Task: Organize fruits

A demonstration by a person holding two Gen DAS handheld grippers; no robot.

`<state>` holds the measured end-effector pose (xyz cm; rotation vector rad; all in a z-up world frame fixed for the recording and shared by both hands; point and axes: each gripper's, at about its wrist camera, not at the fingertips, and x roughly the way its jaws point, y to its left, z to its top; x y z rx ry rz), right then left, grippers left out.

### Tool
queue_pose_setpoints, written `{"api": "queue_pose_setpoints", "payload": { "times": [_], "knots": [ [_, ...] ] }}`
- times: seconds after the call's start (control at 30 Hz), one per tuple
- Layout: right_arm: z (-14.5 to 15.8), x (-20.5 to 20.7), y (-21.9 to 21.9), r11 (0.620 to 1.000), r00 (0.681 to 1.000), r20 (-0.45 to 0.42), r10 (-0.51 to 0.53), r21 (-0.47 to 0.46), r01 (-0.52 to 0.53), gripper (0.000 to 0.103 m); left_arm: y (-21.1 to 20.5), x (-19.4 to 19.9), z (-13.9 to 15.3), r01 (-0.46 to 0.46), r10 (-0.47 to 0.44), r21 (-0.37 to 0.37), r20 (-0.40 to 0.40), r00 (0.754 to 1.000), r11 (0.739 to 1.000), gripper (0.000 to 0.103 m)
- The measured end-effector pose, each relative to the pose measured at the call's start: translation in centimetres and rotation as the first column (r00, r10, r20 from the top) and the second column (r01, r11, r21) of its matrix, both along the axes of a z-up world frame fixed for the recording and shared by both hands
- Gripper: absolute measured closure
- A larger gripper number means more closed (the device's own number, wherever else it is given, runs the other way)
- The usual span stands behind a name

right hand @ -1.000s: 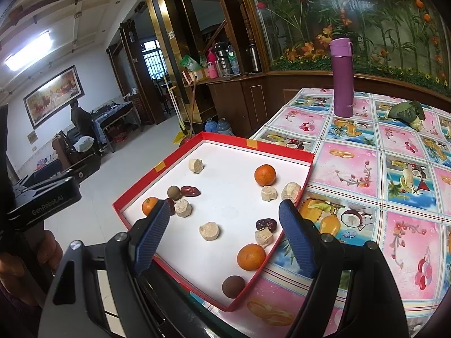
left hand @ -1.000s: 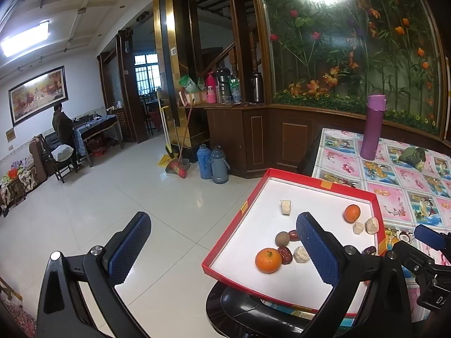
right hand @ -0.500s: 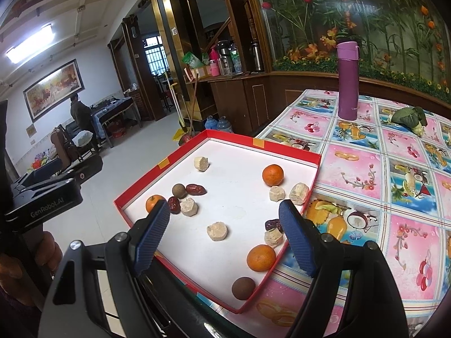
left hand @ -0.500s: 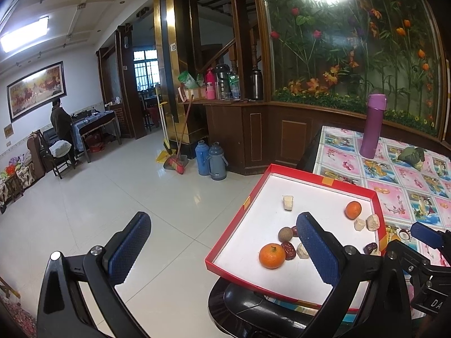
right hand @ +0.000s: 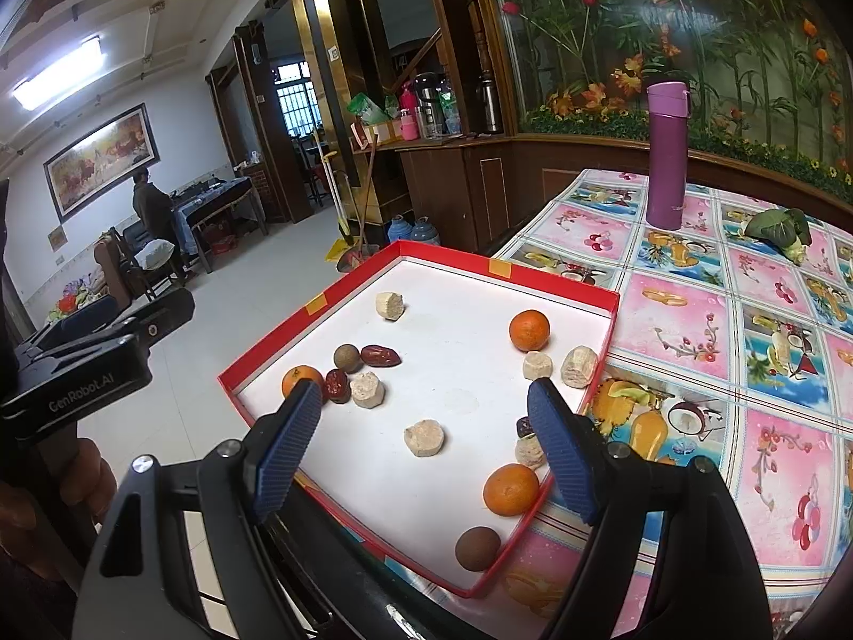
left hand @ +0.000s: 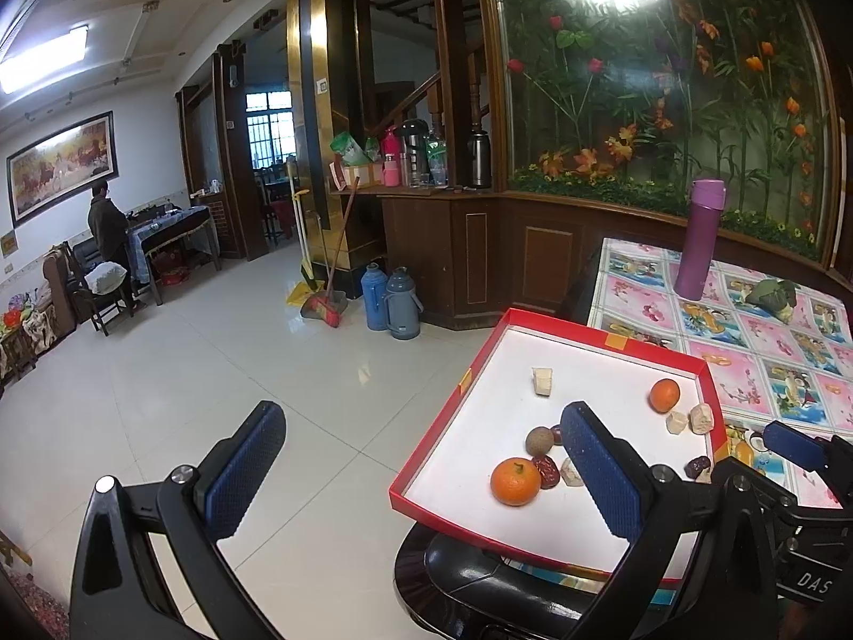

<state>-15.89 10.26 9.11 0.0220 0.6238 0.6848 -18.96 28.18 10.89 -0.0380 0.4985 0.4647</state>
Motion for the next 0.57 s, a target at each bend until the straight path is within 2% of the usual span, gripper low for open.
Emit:
{"api": "queue_pose_setpoints", "payload": {
  "times": [0.47,0.57],
  "knots": [
    [-0.1,0.1,0.6,1.0,1.0,-0.012,-0.001,0.004,0.001,0.023,-0.5,0.3,-0.2,0.054,-0.054,-0.014,-0.004,0.999,0.998,0.0],
    [-0.2,0.3,0.6,1.0,1.0,-0.019,-0.004,0.01,0.004,0.023,-1.4,0.3,-0.1,0.072,-0.072,0.009,0.007,0.997,0.997,0.0]
  ]
}}
